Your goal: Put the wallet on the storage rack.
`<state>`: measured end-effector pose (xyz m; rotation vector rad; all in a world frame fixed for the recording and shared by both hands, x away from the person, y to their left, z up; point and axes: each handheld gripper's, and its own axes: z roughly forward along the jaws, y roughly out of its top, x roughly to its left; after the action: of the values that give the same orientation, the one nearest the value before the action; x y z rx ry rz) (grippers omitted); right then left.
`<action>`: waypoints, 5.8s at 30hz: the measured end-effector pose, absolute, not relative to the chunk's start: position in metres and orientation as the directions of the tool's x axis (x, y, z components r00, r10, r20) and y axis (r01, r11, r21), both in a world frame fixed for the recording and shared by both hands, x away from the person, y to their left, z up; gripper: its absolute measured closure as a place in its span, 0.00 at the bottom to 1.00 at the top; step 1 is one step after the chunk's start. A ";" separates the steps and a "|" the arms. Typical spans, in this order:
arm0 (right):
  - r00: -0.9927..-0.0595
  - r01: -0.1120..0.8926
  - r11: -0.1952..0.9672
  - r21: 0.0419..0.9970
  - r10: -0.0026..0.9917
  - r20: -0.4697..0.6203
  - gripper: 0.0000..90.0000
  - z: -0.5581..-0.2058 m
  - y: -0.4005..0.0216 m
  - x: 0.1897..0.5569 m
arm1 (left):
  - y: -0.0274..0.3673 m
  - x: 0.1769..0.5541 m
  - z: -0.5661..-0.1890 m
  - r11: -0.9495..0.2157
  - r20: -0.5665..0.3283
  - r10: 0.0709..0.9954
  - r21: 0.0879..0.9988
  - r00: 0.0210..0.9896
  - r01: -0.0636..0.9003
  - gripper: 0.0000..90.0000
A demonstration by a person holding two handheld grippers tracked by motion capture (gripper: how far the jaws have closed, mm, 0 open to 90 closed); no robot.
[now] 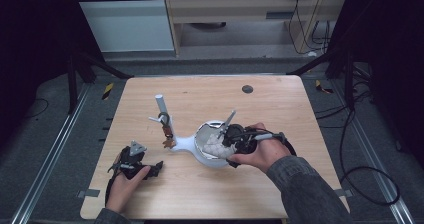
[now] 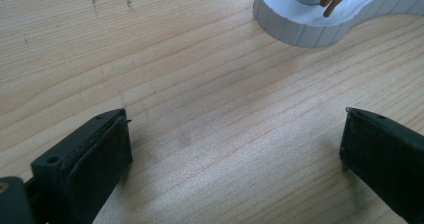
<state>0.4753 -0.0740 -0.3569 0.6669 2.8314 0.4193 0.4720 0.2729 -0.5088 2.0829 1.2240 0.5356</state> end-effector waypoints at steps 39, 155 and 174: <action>-0.853 0.477 0.846 0.238 0.511 -0.108 0.35 -0.368 -0.054 0.511 | 0.273 0.472 -0.509 -0.353 0.021 0.876 0.709 0.483 0.610 0.00; -0.827 0.494 0.769 0.406 0.560 -0.055 0.25 -0.357 -0.055 0.506 | 0.272 0.472 -0.509 -0.354 0.019 0.873 0.714 0.488 0.604 0.00; -0.800 0.508 0.716 0.479 0.598 -0.043 0.22 -0.350 -0.078 0.501 | 0.272 0.472 -0.509 -0.354 0.020 0.872 0.714 0.488 0.604 0.00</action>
<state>0.5009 -0.0777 -0.3495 0.8887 2.7258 0.6752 0.4719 0.2720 -0.5090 2.0855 1.2110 0.5334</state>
